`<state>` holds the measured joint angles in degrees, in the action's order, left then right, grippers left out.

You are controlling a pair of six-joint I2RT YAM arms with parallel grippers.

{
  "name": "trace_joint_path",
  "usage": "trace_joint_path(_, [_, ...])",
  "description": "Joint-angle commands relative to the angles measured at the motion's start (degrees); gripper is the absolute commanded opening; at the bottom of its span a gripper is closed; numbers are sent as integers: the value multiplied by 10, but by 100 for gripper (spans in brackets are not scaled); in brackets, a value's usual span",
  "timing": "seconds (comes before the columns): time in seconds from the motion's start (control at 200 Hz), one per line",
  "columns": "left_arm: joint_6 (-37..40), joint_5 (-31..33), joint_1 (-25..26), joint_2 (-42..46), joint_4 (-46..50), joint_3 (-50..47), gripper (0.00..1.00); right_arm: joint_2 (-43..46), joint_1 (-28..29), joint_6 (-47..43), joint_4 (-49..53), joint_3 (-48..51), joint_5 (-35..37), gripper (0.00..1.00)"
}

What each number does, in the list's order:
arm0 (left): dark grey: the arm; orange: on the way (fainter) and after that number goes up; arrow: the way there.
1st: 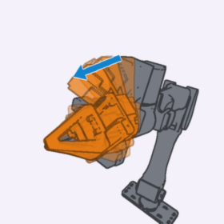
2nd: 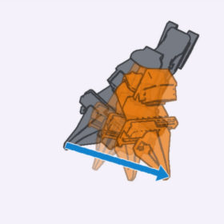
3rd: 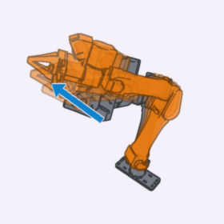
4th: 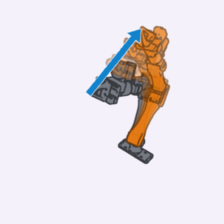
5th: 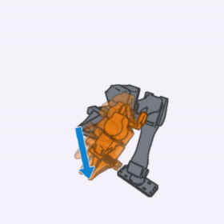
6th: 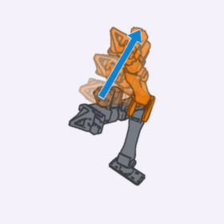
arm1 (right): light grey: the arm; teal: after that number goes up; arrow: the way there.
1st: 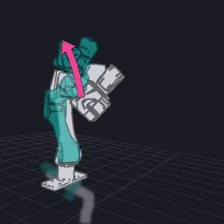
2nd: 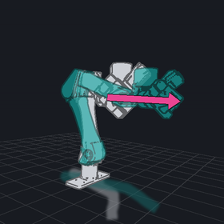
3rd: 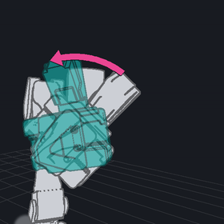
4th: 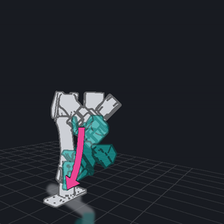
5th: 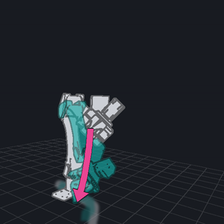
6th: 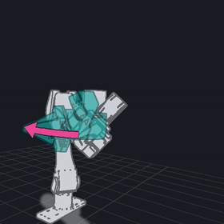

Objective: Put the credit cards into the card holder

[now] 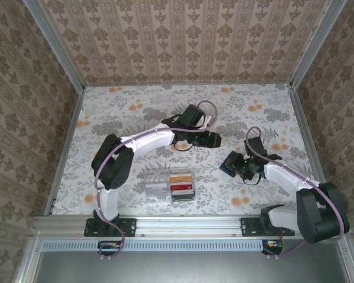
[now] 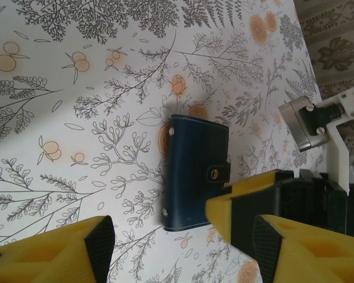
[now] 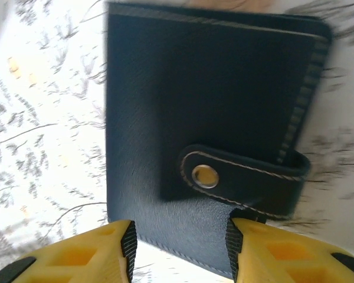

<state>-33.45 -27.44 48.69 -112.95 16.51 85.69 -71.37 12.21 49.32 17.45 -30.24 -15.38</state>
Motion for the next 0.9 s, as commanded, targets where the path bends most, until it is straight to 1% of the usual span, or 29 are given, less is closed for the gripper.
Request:
trace_joint_path(0.0, [-27,-6,3,-25,11,20,64,-13,19,25,-40,-2,-43,45])
trace_joint_path(0.04, [-31,-7,3,-30,12,23,63,-10,19,14,-25,-11,-38,44])
trace_joint_path(0.135, [-34,-10,4,-41,15,29,63,11,16,-13,28,-25,26,42])
trace_joint_path(0.165, [-35,-12,5,-45,18,33,63,18,9,-19,35,-24,34,42])
trace_joint_path(0.295, [-39,-23,9,-73,28,55,62,24,-32,-40,36,-19,21,38])
trace_joint_path(0.425, [-44,-36,15,-99,31,74,60,7,-43,-61,28,-26,-9,36])
trace_joint_path(0.545, [-41,-31,19,-112,43,86,59,-6,-47,-75,42,-35,12,35])
trace_joint_path(0.725, [-35,-55,20,-148,53,120,59,-15,-59,-62,41,-33,40,35])
trace_joint_path(0.895, [-23,-67,23,-181,81,162,59,-39,-81,-73,12,-36,21,29])
